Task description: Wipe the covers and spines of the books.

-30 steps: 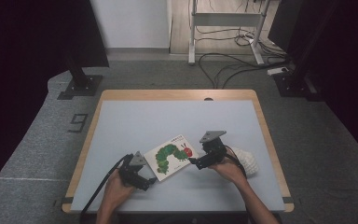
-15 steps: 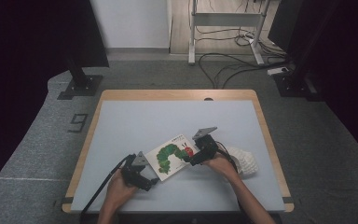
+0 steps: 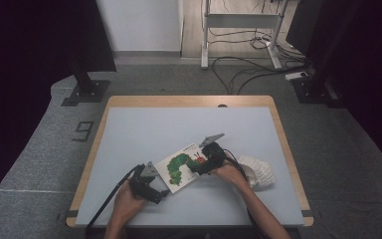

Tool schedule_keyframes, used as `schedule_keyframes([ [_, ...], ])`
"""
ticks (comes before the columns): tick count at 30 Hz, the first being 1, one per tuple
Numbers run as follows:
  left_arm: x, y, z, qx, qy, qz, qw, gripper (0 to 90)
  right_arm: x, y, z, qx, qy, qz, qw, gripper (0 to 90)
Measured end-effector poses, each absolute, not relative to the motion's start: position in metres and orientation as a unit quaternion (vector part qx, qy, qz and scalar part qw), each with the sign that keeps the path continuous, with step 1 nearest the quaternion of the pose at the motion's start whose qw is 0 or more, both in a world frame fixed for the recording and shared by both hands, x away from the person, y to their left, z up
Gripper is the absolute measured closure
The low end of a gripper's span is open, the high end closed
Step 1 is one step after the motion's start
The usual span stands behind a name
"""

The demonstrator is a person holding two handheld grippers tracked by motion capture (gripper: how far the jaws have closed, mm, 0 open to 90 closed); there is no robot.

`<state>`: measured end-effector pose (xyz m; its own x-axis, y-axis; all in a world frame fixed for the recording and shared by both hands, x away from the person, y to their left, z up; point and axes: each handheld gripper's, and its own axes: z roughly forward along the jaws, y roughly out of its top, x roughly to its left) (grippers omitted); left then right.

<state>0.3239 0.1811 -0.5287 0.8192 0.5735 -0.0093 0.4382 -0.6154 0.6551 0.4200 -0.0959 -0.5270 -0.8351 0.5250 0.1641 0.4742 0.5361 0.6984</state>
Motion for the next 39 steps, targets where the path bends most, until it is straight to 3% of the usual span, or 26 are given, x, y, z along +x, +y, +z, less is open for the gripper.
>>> schedule_keyframes([
  [6, 0.324, 0.181, -0.529, 0.893, 0.283, 0.101, 0.335, 0.0, 0.421, -0.098, -0.525, 0.304, 0.864, 0.401, 0.014, 0.2],
  [19, 0.324, 0.181, -0.529, 0.893, 0.283, 0.1, 0.335, 0.0, 0.409, -0.104, -0.496, 0.302, 0.839, 0.451, 0.026, 0.0],
  [20, 0.324, 0.181, -0.529, 0.893, 0.283, 0.1, 0.335, 0.0, 0.408, -0.105, -0.495, 0.3, 0.838, 0.456, 0.023, 6.1],
  [21, 0.324, 0.181, -0.529, 0.893, 0.283, 0.1, 0.335, 0.0, 0.408, -0.105, -0.495, 0.3, 0.838, 0.456, 0.023, 6.1],
  [22, 0.324, 0.181, -0.529, 0.893, 0.283, 0.1, 0.335, 0.0, 0.407, -0.106, -0.494, 0.289, 0.837, 0.465, -0.004, 13.9],
  [23, 0.324, 0.181, -0.529, 0.893, 0.283, 0.1, 0.335, 0.0, 0.404, -0.105, -0.493, 0.278, 0.834, 0.475, -0.026, 12.8],
  [25, 0.324, 0.181, -0.529, 0.893, 0.283, 0.1, 0.335, 0.0, 0.397, -0.098, -0.489, 0.263, 0.854, 0.449, 0.011, 12.6],
  [27, 0.324, 0.181, -0.529, 0.893, 0.283, 0.1, 0.335, 0.0, 0.397, -0.097, -0.489, 0.258, 0.859, 0.443, 0.017, 12.7],
  [39, 0.324, 0.181, -0.529, 0.893, 0.284, 0.102, 0.334, 0.0, 0.416, -0.106, -0.483, 0.239, 0.881, 0.408, 0.014, 16.7],
])
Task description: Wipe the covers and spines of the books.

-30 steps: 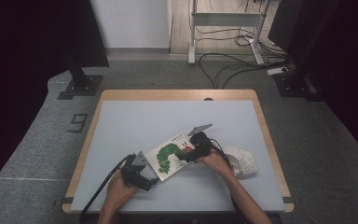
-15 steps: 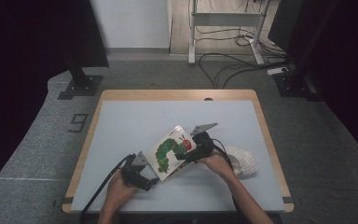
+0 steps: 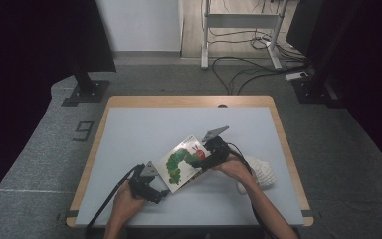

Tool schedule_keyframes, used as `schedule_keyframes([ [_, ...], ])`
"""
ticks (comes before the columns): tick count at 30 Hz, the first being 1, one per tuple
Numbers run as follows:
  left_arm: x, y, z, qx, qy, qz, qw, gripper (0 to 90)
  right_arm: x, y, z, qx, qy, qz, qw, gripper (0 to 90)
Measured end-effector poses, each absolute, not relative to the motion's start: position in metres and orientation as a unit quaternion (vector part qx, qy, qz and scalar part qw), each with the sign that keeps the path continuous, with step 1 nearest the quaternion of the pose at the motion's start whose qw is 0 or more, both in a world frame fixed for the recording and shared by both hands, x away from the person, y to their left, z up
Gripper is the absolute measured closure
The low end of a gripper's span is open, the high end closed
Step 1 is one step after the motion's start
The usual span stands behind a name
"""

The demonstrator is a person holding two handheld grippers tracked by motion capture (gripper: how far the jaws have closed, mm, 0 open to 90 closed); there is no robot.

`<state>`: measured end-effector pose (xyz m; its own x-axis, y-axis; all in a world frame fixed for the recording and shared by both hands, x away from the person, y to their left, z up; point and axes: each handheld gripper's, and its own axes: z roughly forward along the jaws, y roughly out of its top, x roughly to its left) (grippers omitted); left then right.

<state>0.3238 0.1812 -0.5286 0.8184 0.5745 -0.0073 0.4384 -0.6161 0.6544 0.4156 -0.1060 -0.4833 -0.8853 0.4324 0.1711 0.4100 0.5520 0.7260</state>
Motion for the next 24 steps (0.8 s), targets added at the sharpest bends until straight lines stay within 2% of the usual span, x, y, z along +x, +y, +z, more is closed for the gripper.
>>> schedule_keyframes([
  [1, 0.324, 0.181, -0.529, 0.893, 0.284, 0.102, 0.334, 0.0, 0.418, -0.108, -0.482, 0.239, 0.884, 0.401, 0.011, 21.8],
  [2, 0.324, 0.181, -0.529, 0.893, 0.284, 0.102, 0.334, 0.0, 0.418, -0.108, -0.482, 0.239, 0.884, 0.401, 0.011, 21.8],
  [3, 0.324, 0.181, -0.529, 0.893, 0.284, 0.102, 0.334, 0.0, 0.42, -0.11, -0.48, 0.232, 0.888, 0.398, 0.014, 28.8],
  [5, 0.324, 0.181, -0.529, 0.893, 0.284, 0.102, 0.334, 0.0, 0.42, -0.111, -0.479, 0.231, 0.889, 0.396, 0.012, 30.3],
  [8, 0.323, 0.182, -0.528, 0.892, 0.29, 0.103, 0.333, 0.0, 0.422, -0.114, -0.477, 0.231, 0.89, 0.394, 0.006, 37.6],
  [12, 0.323, 0.184, -0.527, 0.887, 0.307, 0.107, 0.328, 0.0, 0.421, -0.118, -0.475, 0.232, 0.889, 0.395, 0.002, 42.9],
  [24, 0.325, 0.188, -0.523, 0.876, 0.331, 0.086, 0.339, 0.0, 0.41, -0.131, -0.479, 0.234, 0.887, 0.398, 0.001, 50.2],
])
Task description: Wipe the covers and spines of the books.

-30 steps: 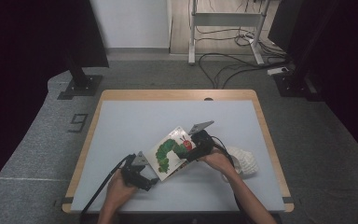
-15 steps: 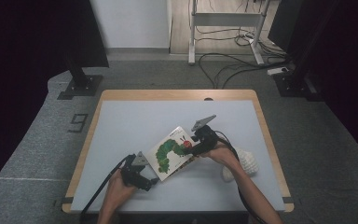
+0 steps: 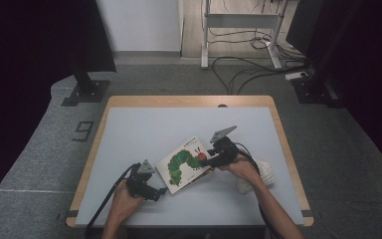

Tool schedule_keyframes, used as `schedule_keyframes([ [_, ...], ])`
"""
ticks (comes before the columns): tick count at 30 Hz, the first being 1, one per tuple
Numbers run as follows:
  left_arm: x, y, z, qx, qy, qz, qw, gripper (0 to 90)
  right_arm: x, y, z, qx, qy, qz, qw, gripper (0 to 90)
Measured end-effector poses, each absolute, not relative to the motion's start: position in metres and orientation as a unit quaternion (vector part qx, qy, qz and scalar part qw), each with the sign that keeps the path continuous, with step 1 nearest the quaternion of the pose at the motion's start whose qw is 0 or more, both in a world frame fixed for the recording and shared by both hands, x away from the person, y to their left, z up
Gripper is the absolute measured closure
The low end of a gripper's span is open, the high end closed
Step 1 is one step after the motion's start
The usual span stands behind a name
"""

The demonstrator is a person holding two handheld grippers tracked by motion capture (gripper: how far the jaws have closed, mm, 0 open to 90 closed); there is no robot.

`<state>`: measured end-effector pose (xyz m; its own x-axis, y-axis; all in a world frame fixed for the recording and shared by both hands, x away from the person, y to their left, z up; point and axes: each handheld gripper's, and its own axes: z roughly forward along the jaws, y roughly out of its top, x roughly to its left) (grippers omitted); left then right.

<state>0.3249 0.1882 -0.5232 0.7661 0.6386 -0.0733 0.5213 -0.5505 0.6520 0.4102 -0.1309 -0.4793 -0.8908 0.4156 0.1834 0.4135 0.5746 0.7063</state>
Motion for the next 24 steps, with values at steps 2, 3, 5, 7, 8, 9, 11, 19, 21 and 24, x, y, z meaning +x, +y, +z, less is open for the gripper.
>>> schedule_keyframes([
  [2, 0.325, 0.189, -0.522, 0.874, 0.331, 0.08, 0.345, 0.0, 0.407, -0.133, -0.48, 0.235, 0.887, 0.398, 0.002, 51.5],
  [3, 0.325, 0.189, -0.522, 0.874, 0.331, 0.08, 0.345, 0.0, 0.406, -0.135, -0.48, 0.235, 0.886, 0.4, 0.003, 52.0],
  [5, 0.326, 0.189, -0.521, 0.872, 0.336, 0.075, 0.349, 0.0, 0.403, -0.137, -0.48, 0.234, 0.885, 0.403, 0.007, 53.1],
  [7, 0.326, 0.189, -0.521, 0.87, 0.336, 0.071, 0.352, 0.0, 0.4, -0.139, -0.48, 0.235, 0.883, 0.406, 0.009, 53.7],
  [8, 0.326, 0.189, -0.52, 0.87, 0.336, 0.069, 0.354, 0.0, 0.399, -0.14, -0.481, 0.236, 0.883, 0.405, 0.011, 54.1],
  [9, 0.326, 0.189, -0.52, 0.869, 0.335, 0.066, 0.357, 0.0, 0.397, -0.141, -0.482, 0.239, 0.883, 0.403, 0.012, 54.4],
  [11, 0.326, 0.188, -0.519, 0.87, 0.333, 0.064, 0.358, 0.0, 0.394, -0.143, -0.483, 0.24, 0.883, 0.403, 0.013, 55.3],
  [19, 0.329, 0.182, -0.514, 0.87, 0.328, 0.057, 0.363, 0.0, 0.386, -0.15, -0.484, 0.241, 0.881, 0.406, 0.019, 58.4],
  [21, 0.33, 0.18, -0.514, 0.872, 0.326, 0.057, 0.361, 0.5, 0.384, -0.151, -0.484, 0.241, 0.881, 0.407, 0.021, 58.7],
  [24, 0.332, 0.176, -0.515, 0.875, 0.324, 0.054, 0.357, 2.5, 0.382, -0.153, -0.486, 0.242, 0.88, 0.409, 0.024, 59.0],
])
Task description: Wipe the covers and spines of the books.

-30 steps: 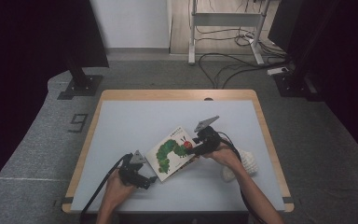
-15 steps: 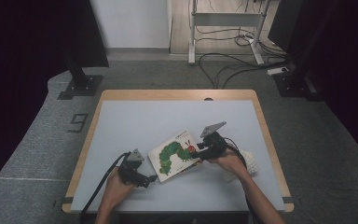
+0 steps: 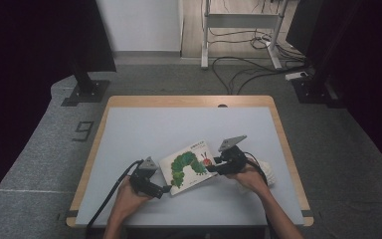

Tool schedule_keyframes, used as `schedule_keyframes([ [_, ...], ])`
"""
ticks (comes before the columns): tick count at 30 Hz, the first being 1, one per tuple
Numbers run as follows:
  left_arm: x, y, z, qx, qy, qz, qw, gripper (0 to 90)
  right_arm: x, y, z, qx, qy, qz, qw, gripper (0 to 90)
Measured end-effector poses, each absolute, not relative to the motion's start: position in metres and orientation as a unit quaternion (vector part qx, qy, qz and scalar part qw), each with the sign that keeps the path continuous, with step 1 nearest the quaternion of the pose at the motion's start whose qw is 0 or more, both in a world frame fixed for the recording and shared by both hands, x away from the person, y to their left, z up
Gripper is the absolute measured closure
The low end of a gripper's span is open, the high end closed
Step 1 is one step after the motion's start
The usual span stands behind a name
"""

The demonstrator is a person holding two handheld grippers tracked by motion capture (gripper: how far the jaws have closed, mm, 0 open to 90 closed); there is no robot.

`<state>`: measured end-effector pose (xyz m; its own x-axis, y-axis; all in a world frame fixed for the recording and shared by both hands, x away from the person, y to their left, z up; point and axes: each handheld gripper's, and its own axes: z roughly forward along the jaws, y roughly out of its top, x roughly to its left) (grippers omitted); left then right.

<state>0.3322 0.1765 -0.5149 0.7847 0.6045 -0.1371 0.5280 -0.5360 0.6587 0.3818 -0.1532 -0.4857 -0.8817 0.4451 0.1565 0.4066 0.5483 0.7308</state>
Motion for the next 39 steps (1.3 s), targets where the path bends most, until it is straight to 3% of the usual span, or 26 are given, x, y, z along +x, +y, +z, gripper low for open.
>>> schedule_keyframes([
  [10, 0.338, 0.168, -0.515, 0.871, 0.309, 0.028, 0.38, 8.6, 0.373, -0.159, -0.489, 0.244, 0.877, 0.413, 0.033, 60.0],
  [17, 0.334, 0.165, -0.511, 0.876, 0.297, 0.042, 0.378, 14.0, 0.373, -0.162, -0.492, 0.254, 0.871, 0.419, 0.025, 58.8],
  [22, 0.331, 0.166, -0.504, 0.874, 0.293, 0.058, 0.383, 23.8, 0.376, -0.162, -0.497, 0.265, 0.871, 0.412, 0.024, 51.1],
  [27, 0.331, 0.167, -0.5, 0.872, 0.293, 0.059, 0.389, 30.0, 0.38, -0.16, -0.498, 0.282, 0.86, 0.424, 0.021, 37.3],
  [29, 0.33, 0.168, -0.498, 0.872, 0.291, 0.058, 0.39, 32.5, 0.382, -0.16, -0.497, 0.291, 0.858, 0.421, 0.036, 36.5],
  [35, 0.331, 0.17, -0.494, 0.871, 0.292, 0.051, 0.392, 38.1, 0.391, -0.156, -0.5, 0.299, 0.855, 0.424, 0.018, 33.2],
  [39, 0.329, 0.174, -0.487, 0.868, 0.284, 0.045, 0.405, 48.0, 0.391, -0.151, -0.503, 0.297, 0.856, 0.422, 0.01, 37.5],
])
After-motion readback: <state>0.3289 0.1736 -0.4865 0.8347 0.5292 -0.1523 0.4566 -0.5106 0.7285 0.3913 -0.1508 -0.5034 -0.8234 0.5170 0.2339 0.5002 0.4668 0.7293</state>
